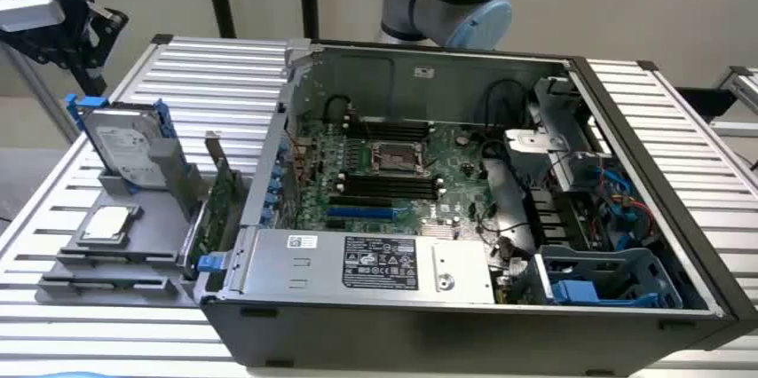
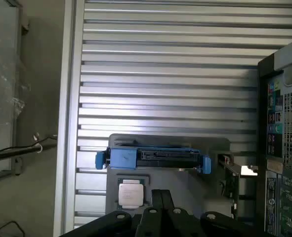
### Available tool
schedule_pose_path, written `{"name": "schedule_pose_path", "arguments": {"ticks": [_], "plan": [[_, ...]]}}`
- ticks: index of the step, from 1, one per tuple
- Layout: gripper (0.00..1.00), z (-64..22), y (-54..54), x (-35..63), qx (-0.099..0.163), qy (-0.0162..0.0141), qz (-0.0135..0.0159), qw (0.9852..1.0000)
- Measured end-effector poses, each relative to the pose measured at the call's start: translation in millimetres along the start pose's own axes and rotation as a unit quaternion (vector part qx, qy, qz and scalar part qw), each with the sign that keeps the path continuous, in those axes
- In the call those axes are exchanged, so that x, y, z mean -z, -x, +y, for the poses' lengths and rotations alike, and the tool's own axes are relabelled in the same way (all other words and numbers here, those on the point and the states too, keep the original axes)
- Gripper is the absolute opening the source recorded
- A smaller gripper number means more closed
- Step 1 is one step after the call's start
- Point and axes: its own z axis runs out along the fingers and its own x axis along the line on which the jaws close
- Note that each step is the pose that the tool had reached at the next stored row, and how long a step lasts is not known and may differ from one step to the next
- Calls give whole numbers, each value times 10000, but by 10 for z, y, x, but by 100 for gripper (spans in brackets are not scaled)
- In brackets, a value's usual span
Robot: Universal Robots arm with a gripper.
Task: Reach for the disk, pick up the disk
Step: 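Pick up the disk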
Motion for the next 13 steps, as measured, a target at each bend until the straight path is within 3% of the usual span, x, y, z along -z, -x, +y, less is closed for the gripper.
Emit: {"name": "schedule_pose_path", "arguments": {"ticks": [13], "plan": [[11, 0, -1, 0, 0, 0, 0, 10000]]}}
